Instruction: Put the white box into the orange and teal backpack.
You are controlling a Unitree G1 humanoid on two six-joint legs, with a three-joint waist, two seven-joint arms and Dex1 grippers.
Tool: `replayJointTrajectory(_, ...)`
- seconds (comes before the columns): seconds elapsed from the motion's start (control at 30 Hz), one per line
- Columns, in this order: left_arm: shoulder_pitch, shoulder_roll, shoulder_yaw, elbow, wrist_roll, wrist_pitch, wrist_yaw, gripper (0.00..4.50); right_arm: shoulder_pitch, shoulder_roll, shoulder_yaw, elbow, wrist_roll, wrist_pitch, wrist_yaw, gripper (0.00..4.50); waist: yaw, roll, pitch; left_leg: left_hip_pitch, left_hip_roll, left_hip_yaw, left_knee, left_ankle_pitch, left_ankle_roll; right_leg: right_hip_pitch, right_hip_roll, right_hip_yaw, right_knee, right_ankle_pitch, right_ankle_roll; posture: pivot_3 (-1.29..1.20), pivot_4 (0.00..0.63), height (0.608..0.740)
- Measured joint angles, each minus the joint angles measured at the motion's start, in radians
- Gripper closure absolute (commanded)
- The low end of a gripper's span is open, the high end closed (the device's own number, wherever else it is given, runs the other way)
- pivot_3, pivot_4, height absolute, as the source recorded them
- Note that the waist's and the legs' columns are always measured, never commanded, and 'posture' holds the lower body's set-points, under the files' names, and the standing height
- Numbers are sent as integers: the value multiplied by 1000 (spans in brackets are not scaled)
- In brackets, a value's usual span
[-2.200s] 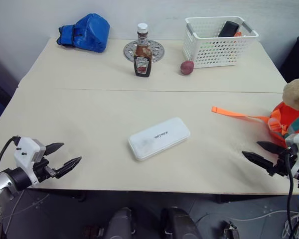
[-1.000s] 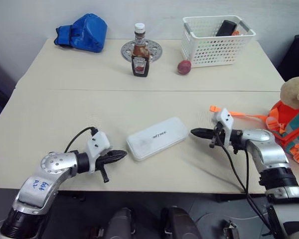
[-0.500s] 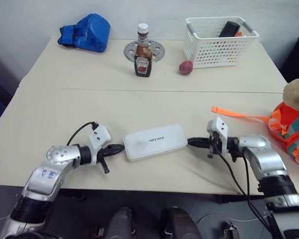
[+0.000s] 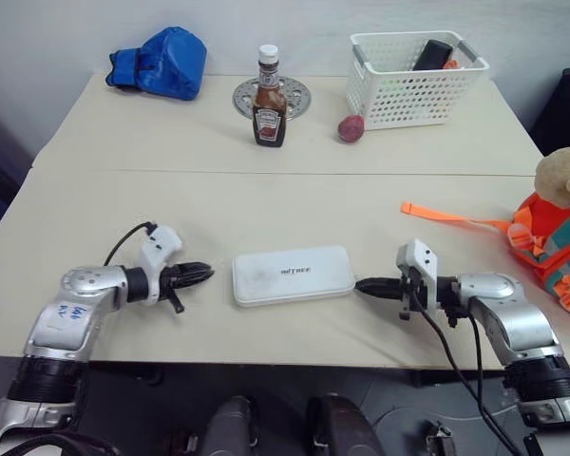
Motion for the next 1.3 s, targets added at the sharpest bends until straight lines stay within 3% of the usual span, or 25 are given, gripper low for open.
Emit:
replayJointTrajectory(0.3, -24, -2, 91, -6, -260, 416, -37, 86, -94, -2, 25, 98, -62, -103, 36, 4500, 0, 0, 0, 0, 0, -1, 0, 2, -4, 0, 0, 0, 1, 0, 0, 0, 150, 740)
replayJointTrajectory(0.43, -111, -119, 144, 53, -308, 530, 60, 37, -107, 13, 59, 108, -79, -137, 62, 4500, 4, -1, 0, 0, 0, -2, 3, 3, -4, 1, 0, -1, 2, 0, 0, 0, 150, 740)
replayJointTrajectory(0.8, -243, -237, 81, 121, -329, 656, 117, 37, -111, 27, 60, 126, -95, -150, 62, 4500, 7, -1, 0, 0, -1, -2, 4, 4, -6, 1, 0, -2, 3, 0, 0, 0, 150, 740)
replayJointTrajectory(1.07, -376, -282, 7, 255, -268, 631, 113, 37, -89, 22, 33, 124, -110, -149, 52, 4500, 27, -1, 0, 1, -1, -2, 5, 4, -7, 3, 0, -2, 3, 0, 0, 0, 150, 740)
replayJointTrajectory(1.3, -445, -242, -86, 306, -221, 612, 50, 37, -61, 25, 20, 87, -113, -146, 39, 4500, 24, -1, -1, 1, -1, -2, 5, 5, -7, 3, 1, -2, 3, 0, 0, 0, 150, 740)
